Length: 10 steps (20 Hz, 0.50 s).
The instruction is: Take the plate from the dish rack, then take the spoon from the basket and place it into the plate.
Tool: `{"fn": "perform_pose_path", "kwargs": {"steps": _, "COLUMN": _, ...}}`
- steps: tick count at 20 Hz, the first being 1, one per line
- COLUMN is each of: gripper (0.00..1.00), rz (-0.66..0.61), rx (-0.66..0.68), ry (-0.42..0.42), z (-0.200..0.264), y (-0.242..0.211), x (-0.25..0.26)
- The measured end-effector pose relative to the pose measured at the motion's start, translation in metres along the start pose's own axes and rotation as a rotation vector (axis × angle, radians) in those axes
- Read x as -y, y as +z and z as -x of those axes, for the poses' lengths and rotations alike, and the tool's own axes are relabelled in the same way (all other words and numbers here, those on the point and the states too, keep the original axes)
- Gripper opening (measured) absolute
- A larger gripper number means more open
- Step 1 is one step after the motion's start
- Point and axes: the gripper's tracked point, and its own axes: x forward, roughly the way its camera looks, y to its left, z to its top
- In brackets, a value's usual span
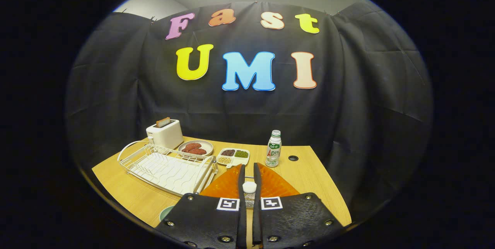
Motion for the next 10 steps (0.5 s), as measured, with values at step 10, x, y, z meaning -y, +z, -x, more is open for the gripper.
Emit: {"fn": "perform_pose_path", "kwargs": {"steps": 10, "gripper": 0.06, "rz": 0.047, "rx": -0.105, "ry": 0.062, "z": 0.022, "y": -0.037, "x": -0.051}}
